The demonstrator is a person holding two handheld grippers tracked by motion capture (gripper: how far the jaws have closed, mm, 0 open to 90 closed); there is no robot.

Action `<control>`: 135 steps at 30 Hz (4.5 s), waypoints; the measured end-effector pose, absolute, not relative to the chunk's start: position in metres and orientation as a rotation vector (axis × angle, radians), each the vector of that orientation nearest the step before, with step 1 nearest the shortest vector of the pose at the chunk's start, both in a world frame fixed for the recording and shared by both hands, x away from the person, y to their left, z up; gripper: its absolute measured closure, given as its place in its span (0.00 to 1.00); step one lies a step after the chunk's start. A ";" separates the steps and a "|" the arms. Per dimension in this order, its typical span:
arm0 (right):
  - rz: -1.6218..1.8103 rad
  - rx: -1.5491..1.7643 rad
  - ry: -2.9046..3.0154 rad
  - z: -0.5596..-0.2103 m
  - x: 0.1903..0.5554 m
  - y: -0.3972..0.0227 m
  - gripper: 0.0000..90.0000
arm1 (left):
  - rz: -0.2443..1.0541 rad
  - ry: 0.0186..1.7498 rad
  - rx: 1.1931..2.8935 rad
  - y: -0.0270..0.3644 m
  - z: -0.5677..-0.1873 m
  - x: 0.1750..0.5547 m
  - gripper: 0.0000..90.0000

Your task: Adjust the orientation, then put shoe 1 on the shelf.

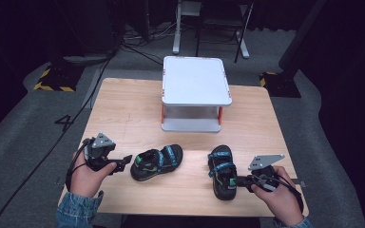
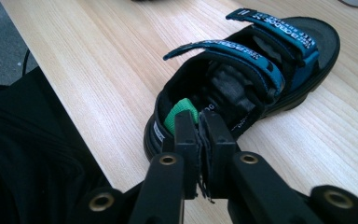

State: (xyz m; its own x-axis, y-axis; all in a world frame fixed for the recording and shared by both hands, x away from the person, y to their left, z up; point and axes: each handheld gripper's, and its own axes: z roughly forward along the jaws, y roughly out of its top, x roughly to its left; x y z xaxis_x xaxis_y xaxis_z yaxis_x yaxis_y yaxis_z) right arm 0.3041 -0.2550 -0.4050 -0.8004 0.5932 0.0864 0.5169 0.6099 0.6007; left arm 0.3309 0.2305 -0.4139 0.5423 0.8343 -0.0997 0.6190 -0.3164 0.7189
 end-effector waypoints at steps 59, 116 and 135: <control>1.323 1.042 2.284 -0.428 0.458 -0.171 0.79 | 0.427 1.358 1.960 0.282 -0.425 0.290 0.27; 1.004 1.057 2.264 -0.504 0.403 -0.133 0.33 | 0.367 1.305 1.995 0.264 -0.431 0.318 0.26; 1.147 1.040 2.249 -0.474 0.452 -0.124 0.48 | 0.360 1.332 1.981 0.271 -0.436 0.317 0.26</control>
